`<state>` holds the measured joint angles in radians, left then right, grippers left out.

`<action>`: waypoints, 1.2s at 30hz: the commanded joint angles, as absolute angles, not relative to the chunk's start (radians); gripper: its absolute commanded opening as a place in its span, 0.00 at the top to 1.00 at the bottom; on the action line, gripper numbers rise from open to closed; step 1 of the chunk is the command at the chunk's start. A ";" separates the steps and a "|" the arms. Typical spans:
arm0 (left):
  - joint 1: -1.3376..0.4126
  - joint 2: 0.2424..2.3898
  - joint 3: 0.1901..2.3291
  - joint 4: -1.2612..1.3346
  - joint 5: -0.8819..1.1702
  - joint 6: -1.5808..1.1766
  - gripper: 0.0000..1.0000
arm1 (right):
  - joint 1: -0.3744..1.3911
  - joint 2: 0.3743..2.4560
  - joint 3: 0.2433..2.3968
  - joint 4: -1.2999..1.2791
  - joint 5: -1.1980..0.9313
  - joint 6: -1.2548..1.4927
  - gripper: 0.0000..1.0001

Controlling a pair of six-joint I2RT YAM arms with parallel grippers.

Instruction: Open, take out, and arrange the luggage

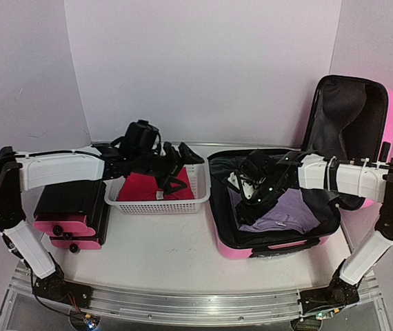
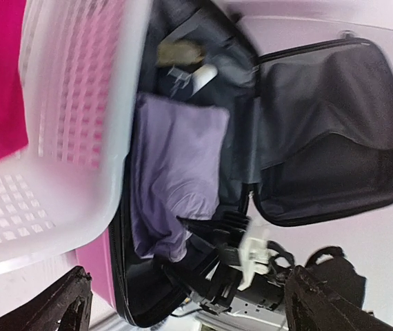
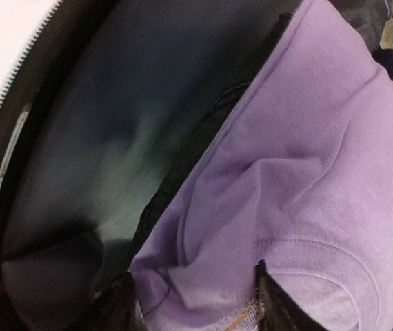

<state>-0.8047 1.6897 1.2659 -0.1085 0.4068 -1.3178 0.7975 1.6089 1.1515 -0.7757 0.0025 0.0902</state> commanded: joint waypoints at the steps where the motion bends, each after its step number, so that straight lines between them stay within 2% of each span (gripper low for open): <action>1: -0.782 1.534 1.243 -0.084 0.336 -1.079 0.02 | 0.821 1.564 1.261 -0.924 -0.001 0.022 0.35; 3: -0.779 1.514 1.242 -0.095 0.336 -1.027 0.02 | 0.835 1.563 1.277 -0.983 0.000 -0.022 0.31; 9: -0.752 1.515 1.254 -0.110 0.383 -0.950 0.02 | 0.880 1.597 1.287 -1.034 0.062 -0.148 0.31; 10: -0.745 1.517 1.256 -0.111 0.393 -0.946 0.02 | 0.880 1.605 1.293 -1.038 0.068 -0.167 0.33; 13: -0.733 1.519 1.258 -0.113 0.417 -0.931 0.02 | 0.891 1.635 1.302 -1.041 0.078 -0.233 0.48; 14: -0.730 1.519 1.257 -0.114 0.422 -0.929 0.02 | 0.897 1.646 1.305 -1.040 0.100 -0.242 0.49; 27: -0.700 1.506 1.244 -0.120 0.453 -0.922 0.01 | 0.900 1.726 1.309 -0.983 0.173 -0.309 0.46; 33: -0.698 1.497 1.237 -0.121 0.451 -0.923 0.02 | 0.899 1.749 1.316 -0.967 0.184 -0.326 0.50; 36: -0.698 1.493 1.234 -0.121 0.449 -0.923 0.01 | 0.900 1.757 1.314 -0.953 0.185 -0.334 0.44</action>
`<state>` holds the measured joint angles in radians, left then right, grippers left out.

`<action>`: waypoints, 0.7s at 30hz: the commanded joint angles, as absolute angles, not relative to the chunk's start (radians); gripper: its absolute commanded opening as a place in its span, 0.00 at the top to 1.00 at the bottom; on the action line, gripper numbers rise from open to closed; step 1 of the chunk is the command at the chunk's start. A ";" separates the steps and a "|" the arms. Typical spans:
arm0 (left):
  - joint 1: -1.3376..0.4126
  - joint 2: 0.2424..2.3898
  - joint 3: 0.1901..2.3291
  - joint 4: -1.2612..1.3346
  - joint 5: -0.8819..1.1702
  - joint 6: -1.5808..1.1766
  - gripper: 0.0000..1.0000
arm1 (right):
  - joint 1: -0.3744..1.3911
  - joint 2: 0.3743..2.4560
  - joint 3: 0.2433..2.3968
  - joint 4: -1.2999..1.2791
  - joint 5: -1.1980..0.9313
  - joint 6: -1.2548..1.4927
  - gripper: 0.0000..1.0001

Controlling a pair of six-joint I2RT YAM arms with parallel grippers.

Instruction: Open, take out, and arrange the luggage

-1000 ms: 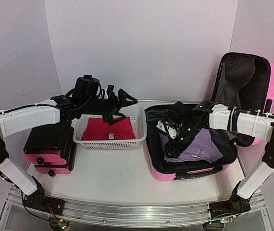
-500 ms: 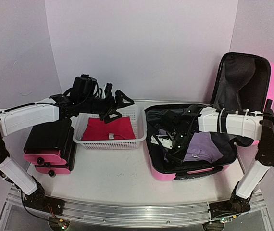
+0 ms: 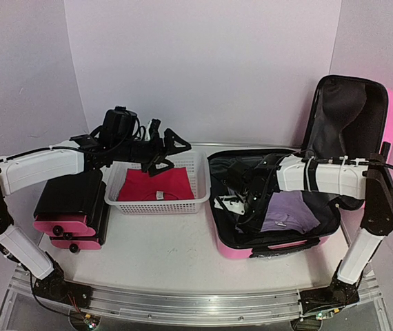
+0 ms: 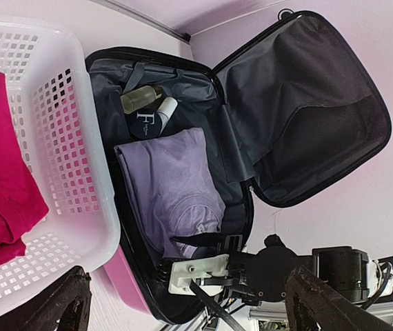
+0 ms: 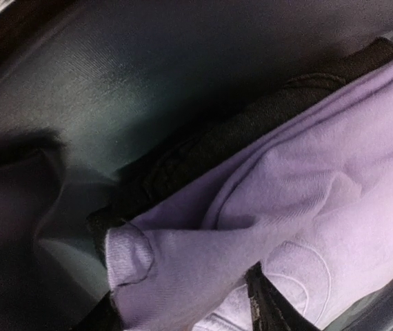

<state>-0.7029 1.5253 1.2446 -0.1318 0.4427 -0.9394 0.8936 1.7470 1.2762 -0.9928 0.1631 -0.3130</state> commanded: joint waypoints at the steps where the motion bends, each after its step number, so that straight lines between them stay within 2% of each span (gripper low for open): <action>1: -0.697 1.492 1.232 -0.121 0.449 -0.923 0.01 | 0.900 1.758 1.313 -0.951 0.188 -0.338 0.42; 5: -0.696 1.490 1.230 -0.121 0.449 -0.926 0.01 | 0.900 1.776 1.314 -0.924 0.185 -0.354 0.40; 8: -0.695 1.488 1.231 -0.121 0.451 -0.927 0.01 | 0.900 1.792 1.314 -0.900 0.189 -0.358 0.43; 10: -0.695 1.483 1.229 -0.121 0.451 -0.923 0.01 | 0.900 1.795 1.308 -0.881 0.190 -0.360 0.50; 17: -0.693 1.482 1.227 -0.121 0.457 -0.928 0.01 | 0.899 1.758 1.275 -0.828 0.235 -0.362 0.86; 21: -0.693 1.491 1.234 -0.121 0.474 -0.949 0.01 | 0.899 1.727 1.270 -0.822 0.237 -0.347 0.98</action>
